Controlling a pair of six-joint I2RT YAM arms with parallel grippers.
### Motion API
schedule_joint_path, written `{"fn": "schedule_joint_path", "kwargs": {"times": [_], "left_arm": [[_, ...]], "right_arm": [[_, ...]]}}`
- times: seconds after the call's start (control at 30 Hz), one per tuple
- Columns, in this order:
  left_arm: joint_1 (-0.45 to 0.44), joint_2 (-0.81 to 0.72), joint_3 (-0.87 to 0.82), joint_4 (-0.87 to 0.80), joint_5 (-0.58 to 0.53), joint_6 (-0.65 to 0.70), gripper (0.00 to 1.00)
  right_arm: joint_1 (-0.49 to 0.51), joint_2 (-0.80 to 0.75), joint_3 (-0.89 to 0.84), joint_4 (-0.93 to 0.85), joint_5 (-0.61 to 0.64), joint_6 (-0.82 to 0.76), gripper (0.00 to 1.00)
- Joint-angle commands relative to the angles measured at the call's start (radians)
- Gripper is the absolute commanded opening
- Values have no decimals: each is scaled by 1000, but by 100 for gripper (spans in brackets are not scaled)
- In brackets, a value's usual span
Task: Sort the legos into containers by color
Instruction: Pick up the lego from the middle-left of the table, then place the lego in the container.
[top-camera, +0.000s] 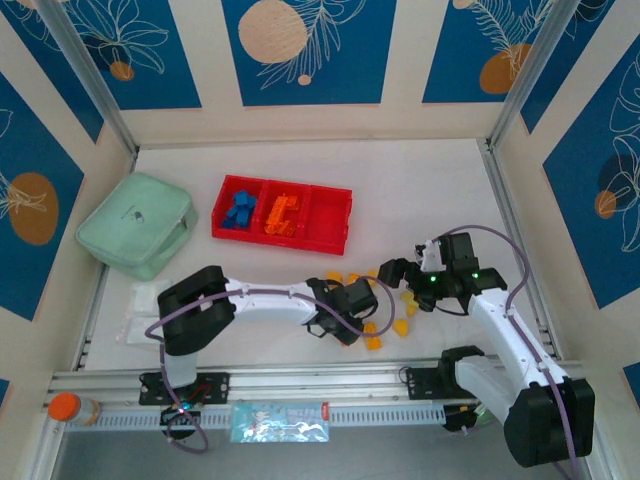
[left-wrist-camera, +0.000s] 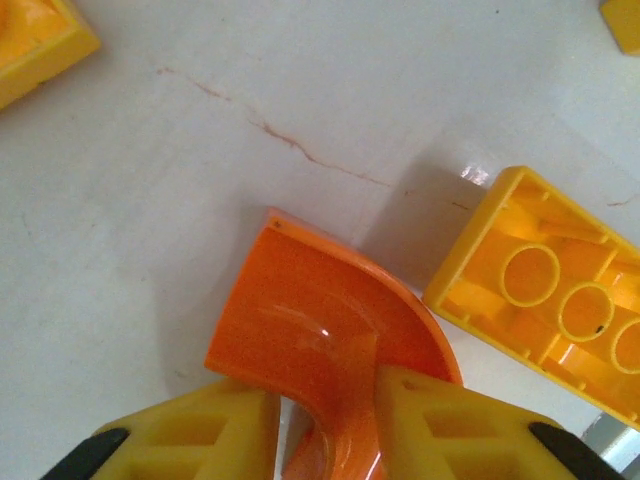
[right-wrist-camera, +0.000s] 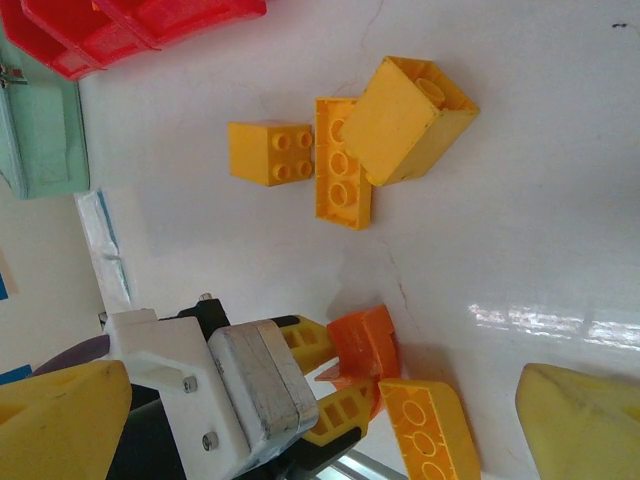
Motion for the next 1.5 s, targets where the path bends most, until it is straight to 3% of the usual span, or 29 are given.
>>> {"fn": "schedule_joint_path", "kwargs": {"times": [0.0,0.37,0.63,0.77,0.93,1.13,1.3,1.47], "left_arm": [[-9,9,-3,-11,19,11,28],[14,-53,-46,8,55,8,11],[54,-151,-95,-12,51,-21,8],[98,-248,-116,-47,34,-28,8],[229,-362,-102,-136,13,-26,8],[451,-425,-19,-177,-15,35,11],[636,-328,93,-171,18,51,11],[739,-169,228,-164,22,86,11]], "right_arm": [[-7,-4,-6,-1,-38,-14,99],[-6,-1,3,-4,-40,-30,99],[8,8,29,11,-67,-35,99],[74,32,68,29,-60,-24,99],[199,87,131,71,-1,-5,99],[335,199,215,145,66,18,99],[385,275,275,174,132,11,99],[389,317,295,200,159,2,99]]}}
